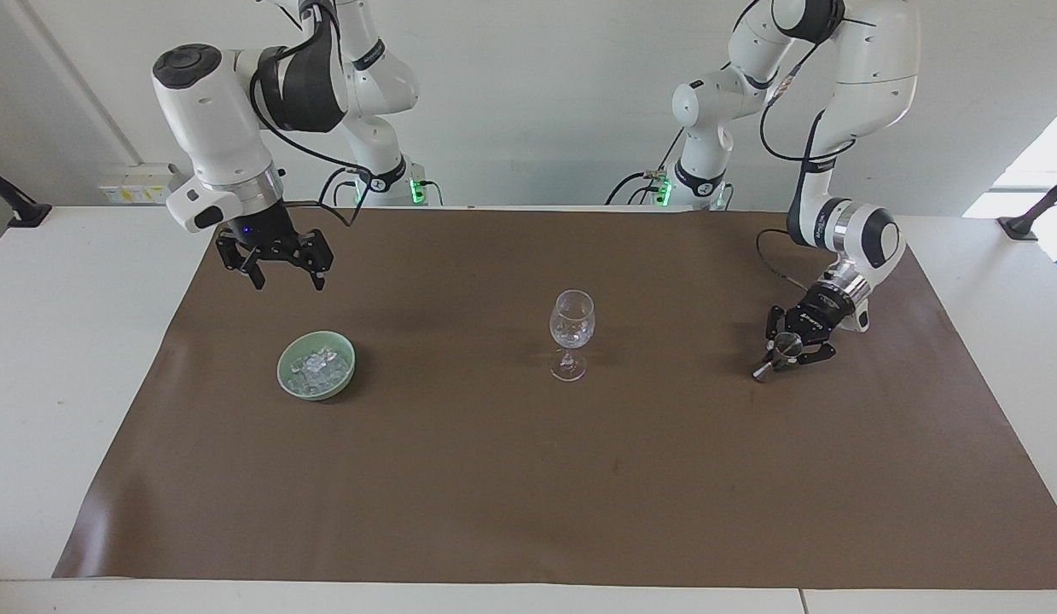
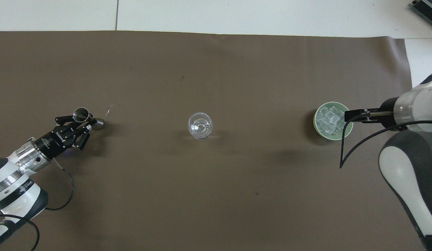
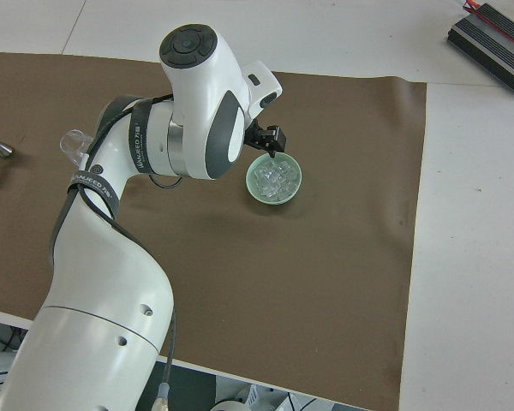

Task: Pour wine and add ice with both arms
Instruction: 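Reach the right gripper down into the green ice bowl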

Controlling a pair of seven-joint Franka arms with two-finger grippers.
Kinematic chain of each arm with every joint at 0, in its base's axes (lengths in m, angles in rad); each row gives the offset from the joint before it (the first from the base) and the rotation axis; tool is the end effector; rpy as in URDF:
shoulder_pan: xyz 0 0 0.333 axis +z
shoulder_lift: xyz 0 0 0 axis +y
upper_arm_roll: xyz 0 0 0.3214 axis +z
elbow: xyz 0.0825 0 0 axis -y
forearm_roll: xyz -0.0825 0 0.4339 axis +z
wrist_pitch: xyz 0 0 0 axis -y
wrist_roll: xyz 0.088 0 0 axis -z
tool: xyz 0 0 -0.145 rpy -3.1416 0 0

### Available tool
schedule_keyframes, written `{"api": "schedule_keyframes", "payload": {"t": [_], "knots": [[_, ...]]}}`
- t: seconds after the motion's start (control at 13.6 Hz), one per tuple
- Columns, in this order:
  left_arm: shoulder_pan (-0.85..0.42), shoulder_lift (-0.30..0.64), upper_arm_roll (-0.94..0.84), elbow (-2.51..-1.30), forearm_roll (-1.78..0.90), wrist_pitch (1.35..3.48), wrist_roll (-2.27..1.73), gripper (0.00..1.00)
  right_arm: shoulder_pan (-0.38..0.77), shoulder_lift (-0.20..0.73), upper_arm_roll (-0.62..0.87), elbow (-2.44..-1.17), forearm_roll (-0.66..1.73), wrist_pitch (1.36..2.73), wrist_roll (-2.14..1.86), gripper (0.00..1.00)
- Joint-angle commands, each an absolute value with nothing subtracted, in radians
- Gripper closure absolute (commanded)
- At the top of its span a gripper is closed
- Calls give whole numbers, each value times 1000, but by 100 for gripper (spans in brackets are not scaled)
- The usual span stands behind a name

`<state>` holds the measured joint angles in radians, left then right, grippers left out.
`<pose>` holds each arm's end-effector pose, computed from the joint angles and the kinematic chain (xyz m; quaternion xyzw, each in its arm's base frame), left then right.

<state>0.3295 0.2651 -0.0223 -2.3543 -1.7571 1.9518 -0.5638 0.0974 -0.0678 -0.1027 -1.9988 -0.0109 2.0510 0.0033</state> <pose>0.5412 0.0661 0.1791 0.3323 0.7107 -0.2832 0.5515 0.6004 -0.0048 0.4499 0.9982 -0.0022 0.0598 0.0016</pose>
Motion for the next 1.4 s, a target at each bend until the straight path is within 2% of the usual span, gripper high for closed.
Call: {"api": "schedule_keyframes", "payload": {"t": [0.0, 0.07, 0.59, 0.66, 0.74, 1.32], "knots": [[331, 265, -21, -2358, -1769, 1951, -546, 82, 92, -38, -101, -2029, 3, 2114, -34, 0], [331, 264, -21, -2359, -1769, 1948, -529, 57, 92, -26, -101, -2031, 3, 2120, -31, 0], [334, 261, -21, -2365, -1769, 1945, -508, 50, 92, 47, -103, -2034, 3, 2215, -38, 0], [336, 256, -20, -2365, -1767, 1950, -509, 34, 92, 52, -103, -2045, 3, 2232, -38, 0], [336, 253, -20, -2364, -1764, 1954, -514, 0, 92, 52, -101, -2054, 3, 2244, -38, 0], [351, 218, -18, -2381, -1669, 1999, -512, 0, 83, 97, -103, -2065, -3, 2276, -48, 0]]}}
